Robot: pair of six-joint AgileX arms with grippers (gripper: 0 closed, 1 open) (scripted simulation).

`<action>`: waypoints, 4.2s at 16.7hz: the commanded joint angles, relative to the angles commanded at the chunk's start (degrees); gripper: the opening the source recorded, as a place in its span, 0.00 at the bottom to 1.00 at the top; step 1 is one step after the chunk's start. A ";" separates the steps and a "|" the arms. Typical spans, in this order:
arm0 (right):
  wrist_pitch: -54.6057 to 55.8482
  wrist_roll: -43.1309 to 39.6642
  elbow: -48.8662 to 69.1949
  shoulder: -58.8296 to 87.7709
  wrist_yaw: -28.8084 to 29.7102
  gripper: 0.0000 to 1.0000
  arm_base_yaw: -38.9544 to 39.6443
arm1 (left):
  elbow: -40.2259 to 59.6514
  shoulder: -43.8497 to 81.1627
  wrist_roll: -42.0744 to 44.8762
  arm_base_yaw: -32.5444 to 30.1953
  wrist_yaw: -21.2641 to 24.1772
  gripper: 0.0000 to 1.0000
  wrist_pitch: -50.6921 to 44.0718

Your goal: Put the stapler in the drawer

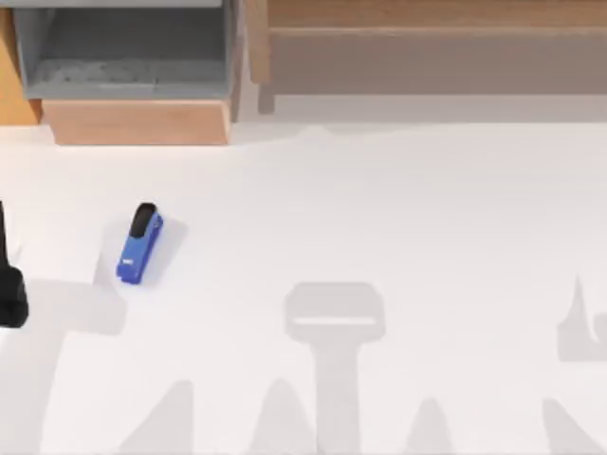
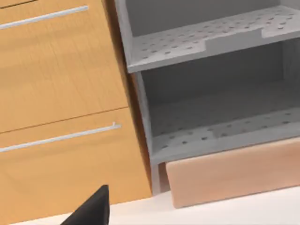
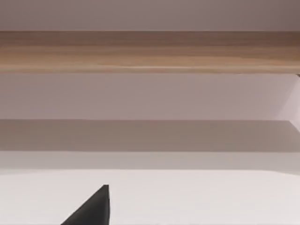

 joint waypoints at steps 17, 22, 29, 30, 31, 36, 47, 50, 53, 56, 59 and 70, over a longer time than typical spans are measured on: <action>0.00 0.00 0.00 0.00 0.00 1.00 0.00 | 43.36 88.78 62.39 17.07 17.66 1.00 46.31; 0.00 0.00 0.00 0.00 0.00 1.00 0.00 | 51.95 106.30 74.68 20.66 20.85 1.00 55.47; 0.00 0.00 0.00 0.00 0.00 1.00 0.00 | 54.54 111.62 78.37 21.74 21.79 1.00 58.22; 0.00 0.00 0.00 0.00 0.00 1.00 0.00 | 54.54 111.62 78.37 21.74 21.79 1.00 58.22; 0.00 0.00 0.00 0.00 0.00 1.00 0.00 | 54.30 111.50 78.29 21.44 21.71 1.00 58.07; 0.00 0.00 0.00 0.00 0.00 1.00 0.00 | 58.56 113.47 78.34 20.78 20.84 1.00 56.08; 0.00 0.00 0.00 0.00 0.00 1.00 0.00 | 61.10 114.69 78.32 20.28 20.36 0.62 54.76; 0.00 0.00 0.00 0.00 0.00 1.00 0.00 | 61.10 114.69 78.32 20.28 20.36 0.40 54.76; 0.00 0.00 0.00 0.00 0.00 1.00 0.00 | 61.10 114.69 78.32 20.28 20.36 0.17 54.76; 0.00 0.00 0.00 0.00 0.00 1.00 0.00 | 61.10 114.69 78.32 20.28 20.36 0.00 54.76; 0.00 0.00 0.00 0.00 0.00 1.00 0.00 | 61.10 114.69 78.32 20.28 20.36 0.00 54.76; 0.00 0.00 0.00 0.00 0.00 1.00 0.00 | 53.84 111.87 78.10 22.34 22.11 0.00 58.05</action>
